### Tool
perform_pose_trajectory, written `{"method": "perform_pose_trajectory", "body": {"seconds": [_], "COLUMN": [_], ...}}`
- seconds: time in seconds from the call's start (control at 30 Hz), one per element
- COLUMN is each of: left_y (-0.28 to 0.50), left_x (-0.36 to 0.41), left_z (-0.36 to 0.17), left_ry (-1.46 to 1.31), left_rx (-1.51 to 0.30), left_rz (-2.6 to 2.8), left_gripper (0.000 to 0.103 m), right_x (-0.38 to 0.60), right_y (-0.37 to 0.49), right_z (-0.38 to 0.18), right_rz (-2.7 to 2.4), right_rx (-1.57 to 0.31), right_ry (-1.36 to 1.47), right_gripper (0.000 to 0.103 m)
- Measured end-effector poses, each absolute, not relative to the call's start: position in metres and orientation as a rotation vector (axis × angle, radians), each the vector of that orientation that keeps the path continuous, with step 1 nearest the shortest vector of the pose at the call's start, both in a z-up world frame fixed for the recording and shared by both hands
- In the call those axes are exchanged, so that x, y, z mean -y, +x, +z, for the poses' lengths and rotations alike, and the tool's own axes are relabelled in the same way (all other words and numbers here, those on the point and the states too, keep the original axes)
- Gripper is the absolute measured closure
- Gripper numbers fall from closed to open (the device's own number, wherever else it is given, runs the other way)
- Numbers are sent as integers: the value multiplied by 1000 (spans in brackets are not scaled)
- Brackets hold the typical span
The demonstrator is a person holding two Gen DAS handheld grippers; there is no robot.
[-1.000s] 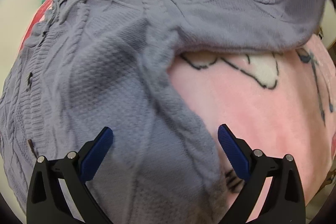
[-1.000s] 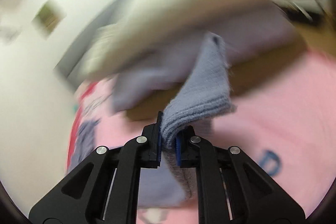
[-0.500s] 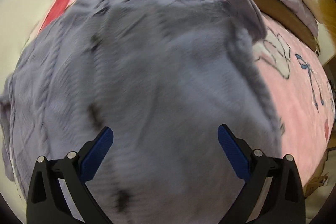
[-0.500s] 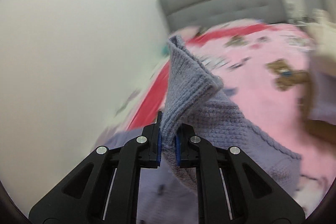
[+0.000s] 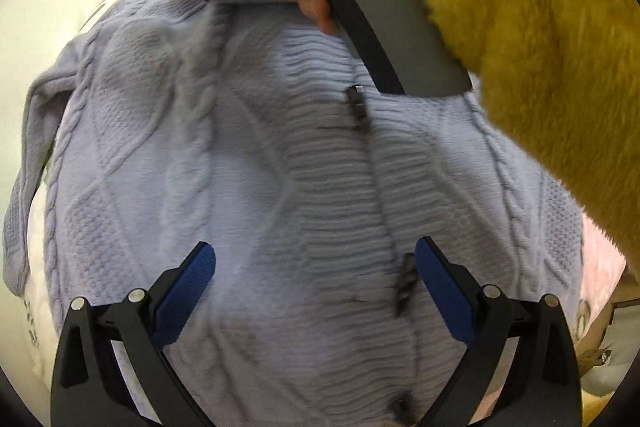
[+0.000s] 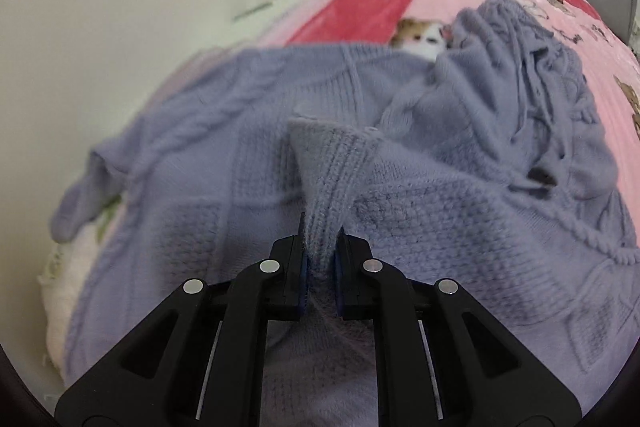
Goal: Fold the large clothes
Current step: 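Lower the sleeve onto the cardigan and open the right tool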
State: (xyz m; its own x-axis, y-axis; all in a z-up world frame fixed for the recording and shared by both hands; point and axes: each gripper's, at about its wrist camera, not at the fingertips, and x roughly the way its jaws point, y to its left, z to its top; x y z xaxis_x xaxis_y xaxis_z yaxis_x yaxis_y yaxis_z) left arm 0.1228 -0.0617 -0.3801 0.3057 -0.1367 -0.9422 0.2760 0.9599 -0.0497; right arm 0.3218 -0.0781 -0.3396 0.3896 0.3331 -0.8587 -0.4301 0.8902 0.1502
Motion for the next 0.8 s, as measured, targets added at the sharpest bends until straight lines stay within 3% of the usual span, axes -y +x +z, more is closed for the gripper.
{"method": "perform_pose_trajectory", "body": {"seconds": [0.07, 0.13, 0.17, 0.2, 0.27, 0.33, 0.47, 0.67, 0.8], "left_y": [126, 131, 133, 137, 144, 158, 204, 307, 346], "left_x": [55, 48, 45, 41, 34, 25, 20, 15, 6], "left_z": [-381, -382, -382, -381, -376, -368, -345, -343, -364], "left_ry": [119, 111, 107, 98, 74, 66, 78, 37, -88], "left_rx": [-1226, -1222, -1218, -1208, -1180, -1141, -1033, -998, -1107], "left_rz": [-260, -239, -231, -222, -219, -192, -184, -176, -169], "left_gripper": [5, 5, 5, 5, 5, 5, 5, 5, 6], "right_x": [80, 82, 89, 97, 128, 162, 243, 335, 362], "right_y": [316, 313, 309, 305, 287, 268, 226, 178, 165], "right_z": [-350, -349, -340, -330, -295, -271, -253, -293, -323], "right_rz": [483, 532, 599, 631, 674, 639, 483, 216, 132], "right_rx": [-1084, -1086, -1060, -1017, -866, -795, -773, -936, -995], "right_ry": [-111, -94, -49, -24, -13, -51, -180, -404, -372], "right_gripper": [89, 75, 55, 44, 41, 30, 26, 25, 25]}}
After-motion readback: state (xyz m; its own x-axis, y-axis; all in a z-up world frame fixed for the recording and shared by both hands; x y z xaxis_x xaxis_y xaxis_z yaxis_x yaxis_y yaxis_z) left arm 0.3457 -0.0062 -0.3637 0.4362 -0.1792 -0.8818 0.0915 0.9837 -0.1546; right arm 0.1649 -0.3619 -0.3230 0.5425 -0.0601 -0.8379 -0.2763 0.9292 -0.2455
